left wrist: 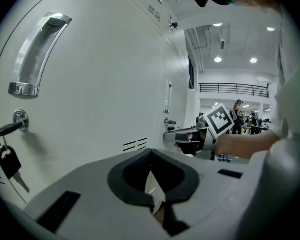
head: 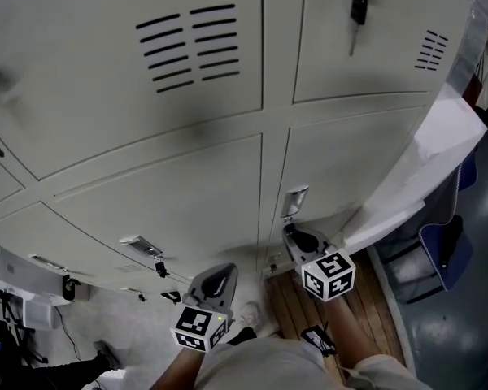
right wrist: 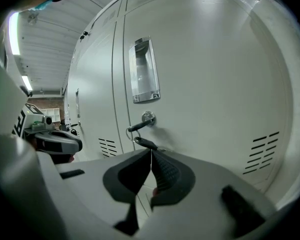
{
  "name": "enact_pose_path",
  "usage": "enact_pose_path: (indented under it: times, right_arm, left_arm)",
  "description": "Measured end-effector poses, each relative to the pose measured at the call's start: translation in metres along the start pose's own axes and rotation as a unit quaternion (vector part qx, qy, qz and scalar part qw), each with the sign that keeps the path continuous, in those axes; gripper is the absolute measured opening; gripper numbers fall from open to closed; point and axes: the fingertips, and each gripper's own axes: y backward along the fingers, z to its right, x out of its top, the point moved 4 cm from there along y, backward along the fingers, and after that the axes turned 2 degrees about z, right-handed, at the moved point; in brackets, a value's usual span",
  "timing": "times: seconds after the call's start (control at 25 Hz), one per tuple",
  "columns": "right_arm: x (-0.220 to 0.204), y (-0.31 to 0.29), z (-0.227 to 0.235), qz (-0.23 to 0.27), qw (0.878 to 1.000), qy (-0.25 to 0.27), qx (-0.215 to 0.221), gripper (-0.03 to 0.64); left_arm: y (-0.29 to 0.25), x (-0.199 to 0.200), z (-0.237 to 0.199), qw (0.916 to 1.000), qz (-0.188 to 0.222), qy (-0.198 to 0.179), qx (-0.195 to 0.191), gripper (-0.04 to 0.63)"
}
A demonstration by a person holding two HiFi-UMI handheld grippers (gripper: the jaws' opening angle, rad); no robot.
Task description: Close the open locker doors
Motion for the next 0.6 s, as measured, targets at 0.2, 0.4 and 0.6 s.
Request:
enact_pose_path:
  times: [0.2, 0.4, 0.6]
  right_arm:
    - [0.0, 0.0, -0.0003, 0.001, 1.0, -0.001, 0.0, 0.028]
    - [-0.001, 0.0009, -0.0009, -0.002, 1.0, 0.0, -0.001, 0.028]
    - [-0.0068, 0.0053, -0.0032, -0.008, 1.0, -0.002, -0.001, 0.028]
  left_arm:
    - [0.0001, -0.0002, -0.0021, 1.0, -0.001, 0.002, 0.0, 0.014]
    - [-0.0008, -0.001, -0.0011, 1.0, -0.002, 0.002, -0.002, 0.014]
    - [-0.0009, -0.0019, 0.0007, 1.0, -0.003, 0.002, -0.003, 0.014]
